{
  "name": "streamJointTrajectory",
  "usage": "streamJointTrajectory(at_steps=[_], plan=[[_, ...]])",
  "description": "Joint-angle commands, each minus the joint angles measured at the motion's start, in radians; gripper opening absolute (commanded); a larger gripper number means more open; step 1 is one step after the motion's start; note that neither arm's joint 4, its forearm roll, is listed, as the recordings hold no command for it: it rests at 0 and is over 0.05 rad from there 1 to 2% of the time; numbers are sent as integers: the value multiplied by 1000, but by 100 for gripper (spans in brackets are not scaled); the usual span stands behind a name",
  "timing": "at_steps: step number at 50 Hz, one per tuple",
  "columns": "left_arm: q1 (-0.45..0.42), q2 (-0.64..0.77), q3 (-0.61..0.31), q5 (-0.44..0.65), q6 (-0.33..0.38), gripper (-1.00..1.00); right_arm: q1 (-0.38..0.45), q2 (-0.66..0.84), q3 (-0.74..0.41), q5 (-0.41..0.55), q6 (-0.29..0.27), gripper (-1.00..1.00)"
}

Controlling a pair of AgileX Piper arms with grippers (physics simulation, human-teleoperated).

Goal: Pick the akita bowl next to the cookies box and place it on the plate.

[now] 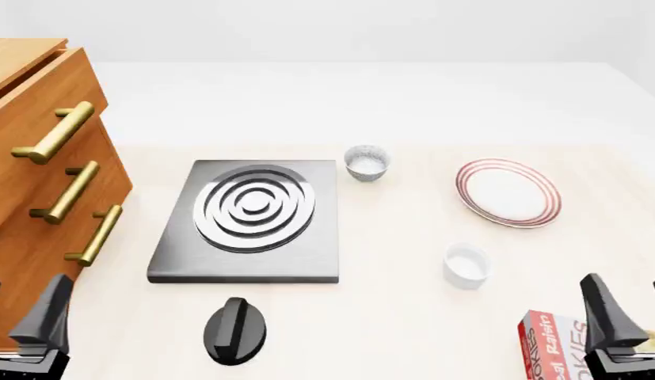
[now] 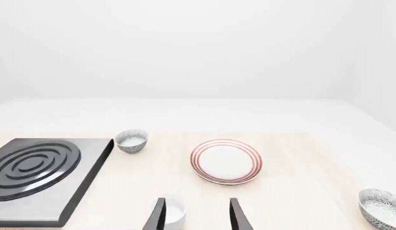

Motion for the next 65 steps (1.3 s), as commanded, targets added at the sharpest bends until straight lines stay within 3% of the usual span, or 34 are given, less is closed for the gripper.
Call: streamJointTrajectory(at_steps=[1,11,18,25,33,59,65], plan=[[0,0,0,0,0,100,22,49,-7,-27,-1,100],[0,0,0,0,0,100,-12,100,-49,-9,45,100],[0,0,0,0,0,100,-42,115,-128,70,56,100],[0,0,0,0,0,100,-69,147,-223,183,27,100],[0,0,0,0,0,100,-98,276,-292,214,10,100],[0,0,0,0,0,100,-278,634,-481,202,-80,100],[0,0,0,0,0,100,-371,741,-515,177,-93,100]])
